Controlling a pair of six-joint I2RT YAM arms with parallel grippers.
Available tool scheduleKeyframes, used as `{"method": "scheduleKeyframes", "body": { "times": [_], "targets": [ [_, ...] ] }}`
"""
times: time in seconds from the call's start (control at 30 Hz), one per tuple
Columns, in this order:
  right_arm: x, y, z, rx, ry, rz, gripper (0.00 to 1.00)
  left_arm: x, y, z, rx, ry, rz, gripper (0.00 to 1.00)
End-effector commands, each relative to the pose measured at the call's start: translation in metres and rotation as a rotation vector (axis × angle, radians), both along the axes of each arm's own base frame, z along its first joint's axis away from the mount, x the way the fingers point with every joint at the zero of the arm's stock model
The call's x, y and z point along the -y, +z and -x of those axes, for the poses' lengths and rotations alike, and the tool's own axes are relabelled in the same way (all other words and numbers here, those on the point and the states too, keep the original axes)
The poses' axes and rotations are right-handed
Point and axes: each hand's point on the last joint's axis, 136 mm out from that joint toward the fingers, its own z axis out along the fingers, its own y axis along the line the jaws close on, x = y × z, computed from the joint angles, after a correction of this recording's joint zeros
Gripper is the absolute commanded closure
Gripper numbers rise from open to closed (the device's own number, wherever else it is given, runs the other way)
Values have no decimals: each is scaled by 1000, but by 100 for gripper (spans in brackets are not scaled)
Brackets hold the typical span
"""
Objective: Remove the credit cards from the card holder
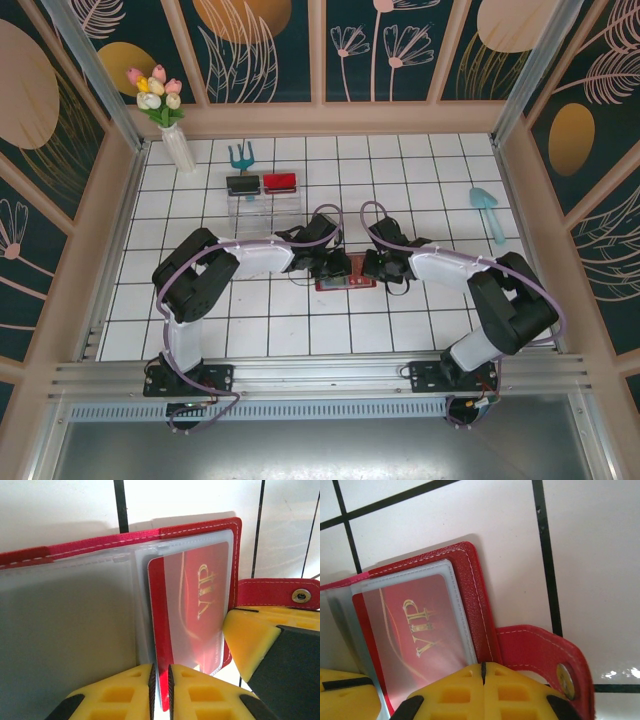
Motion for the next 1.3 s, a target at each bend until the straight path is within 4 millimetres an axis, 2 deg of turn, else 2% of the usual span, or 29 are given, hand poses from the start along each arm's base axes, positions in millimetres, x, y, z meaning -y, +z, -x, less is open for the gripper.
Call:
{"method": "scheduleKeyframes", "body": {
  "times": [0.0,0.23,0.4,0.53,0.87,1.0,1.27],
  "targets": [
    [9,-25,23,-94,13,34,100,0,-1,1,-16,4,15,82],
    [3,-23,25,-99,15,0,100,-7,-10,1,-28,20,-30,82],
    [3,-25,28,-108,15,1,100,-19,-18,1,-31,32,-110,82],
    [4,-26,28,-107,12,7,100,-25,-16,1,-19,39,-135,82],
    [-5,-22,27,-104,25,-34,100,-12,-23,3,-51,12,-92,78],
    [-15,-23,30,-117,33,-72,100,-12,-25,6,-64,15,-83,78],
    [-18,-25,31,-126,40,-73,100,-10,-24,6,-63,12,-72,79]
  ]
}}
